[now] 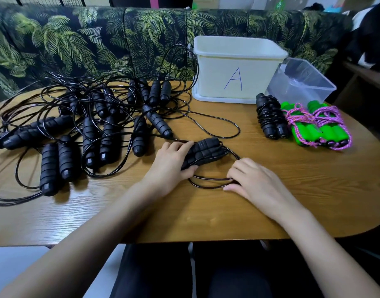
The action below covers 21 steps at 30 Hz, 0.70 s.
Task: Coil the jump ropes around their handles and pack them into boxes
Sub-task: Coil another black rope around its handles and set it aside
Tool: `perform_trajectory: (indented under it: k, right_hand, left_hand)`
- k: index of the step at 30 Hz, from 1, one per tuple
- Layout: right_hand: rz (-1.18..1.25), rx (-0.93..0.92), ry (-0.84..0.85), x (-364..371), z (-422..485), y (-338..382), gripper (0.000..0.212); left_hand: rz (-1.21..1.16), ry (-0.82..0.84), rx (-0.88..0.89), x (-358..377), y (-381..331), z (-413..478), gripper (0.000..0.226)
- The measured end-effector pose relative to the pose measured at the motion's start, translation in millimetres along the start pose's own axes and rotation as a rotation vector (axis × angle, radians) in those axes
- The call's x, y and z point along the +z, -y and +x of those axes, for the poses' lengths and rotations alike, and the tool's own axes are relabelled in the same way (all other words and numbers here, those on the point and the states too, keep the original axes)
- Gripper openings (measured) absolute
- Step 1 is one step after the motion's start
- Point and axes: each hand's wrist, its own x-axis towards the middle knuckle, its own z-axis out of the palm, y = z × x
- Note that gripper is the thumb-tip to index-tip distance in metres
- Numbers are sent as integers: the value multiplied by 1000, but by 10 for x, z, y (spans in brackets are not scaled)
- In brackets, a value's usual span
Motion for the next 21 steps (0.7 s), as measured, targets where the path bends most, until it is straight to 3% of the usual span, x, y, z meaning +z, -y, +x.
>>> perform_trajectory:
  k: [5, 12, 17, 21]
  right_hand:
    - [63, -64, 43, -96, 33, -183, 30]
    - [169, -44, -16, -267, 251, -387, 47]
    - [478, 208, -54, -305, 420, -441, 57]
    - [797, 321, -110, -297, 432, -572, 49]
  left_hand:
    - [-5, -1, 68, -58, 35, 13, 67]
    - [-42, -200, 242, -683, 74, 42, 68]
    - [-30, -220, 293, -985, 207, 32, 73]
    - [-55, -272, 234, -1133, 432, -22, 76]
